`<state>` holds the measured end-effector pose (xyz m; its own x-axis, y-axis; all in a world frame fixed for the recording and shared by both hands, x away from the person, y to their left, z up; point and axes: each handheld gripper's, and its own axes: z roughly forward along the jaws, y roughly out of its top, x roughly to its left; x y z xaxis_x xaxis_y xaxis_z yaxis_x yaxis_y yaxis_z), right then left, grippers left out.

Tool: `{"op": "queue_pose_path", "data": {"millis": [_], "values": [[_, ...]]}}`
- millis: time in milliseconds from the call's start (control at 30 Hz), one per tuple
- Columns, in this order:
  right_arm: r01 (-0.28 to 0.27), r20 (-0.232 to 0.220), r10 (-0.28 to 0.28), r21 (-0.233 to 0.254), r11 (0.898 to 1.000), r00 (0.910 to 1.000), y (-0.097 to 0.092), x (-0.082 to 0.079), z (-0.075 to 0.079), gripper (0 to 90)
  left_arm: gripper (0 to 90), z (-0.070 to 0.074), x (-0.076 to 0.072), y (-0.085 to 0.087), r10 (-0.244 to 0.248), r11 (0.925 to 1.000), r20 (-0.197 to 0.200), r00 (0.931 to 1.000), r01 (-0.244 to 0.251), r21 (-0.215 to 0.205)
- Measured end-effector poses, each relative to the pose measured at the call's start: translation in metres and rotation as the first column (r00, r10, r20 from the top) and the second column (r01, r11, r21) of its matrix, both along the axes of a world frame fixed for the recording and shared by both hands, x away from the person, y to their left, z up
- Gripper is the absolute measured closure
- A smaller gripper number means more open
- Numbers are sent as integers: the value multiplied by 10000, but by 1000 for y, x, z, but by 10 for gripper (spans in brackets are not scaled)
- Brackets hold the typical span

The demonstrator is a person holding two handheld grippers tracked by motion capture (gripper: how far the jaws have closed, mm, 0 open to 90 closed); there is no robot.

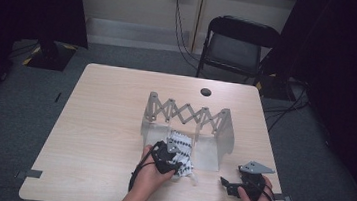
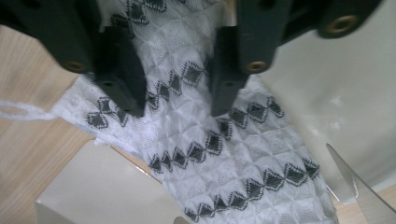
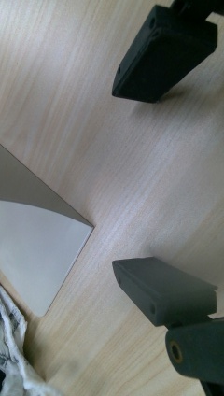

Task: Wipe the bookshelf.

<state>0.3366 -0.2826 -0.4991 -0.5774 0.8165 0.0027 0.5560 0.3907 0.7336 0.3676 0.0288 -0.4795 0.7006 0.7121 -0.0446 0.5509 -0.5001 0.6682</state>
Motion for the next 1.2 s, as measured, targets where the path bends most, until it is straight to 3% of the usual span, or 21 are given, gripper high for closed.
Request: {"op": "queue_pose_path", "data": {"millis": [100, 233, 367, 467, 567, 900, 1200], "values": [[-5, 9, 5, -6, 10000, 10000, 0, 0, 0, 135, 747, 1, 1, 0, 3, 10000, -196, 9998, -4, -32], [-15, 0, 15, -1, 10000, 10000, 0, 0, 0, 135, 790, 1, 1, 4, 393, 9984, -283, 9988, -404, -408], [-12, -2, 12, 0, 10000, 10000, 0, 0, 0, 135, 801, 6, 2, 10, 608, 9956, -96, 9981, -614, -708], [-16, -2, 16, 2, 10000, 10000, 0, 0, 0, 135, 802, 22, 6, 14, 867, 9909, -27, 9962, -865, -1031], [-16, -2, 16, 0, 10000, 10000, 0, 0, 0, 135, 803, 30, 11, 16, 1111, 9881, -18, 9938, -1106, -1069], [-18, -2, 18, 0, 10000, 10000, 0, 0, 0, 135, 803, 35, 21, 19, 1492, 9815, -180, 9886, -1503, -1182], [-20, 0, 20, 0, 10000, 10000, 0, 0, 0, 135, 805, 54, 24, 19, 1629, 9784, 175, 9865, -1593, -1319]]}}
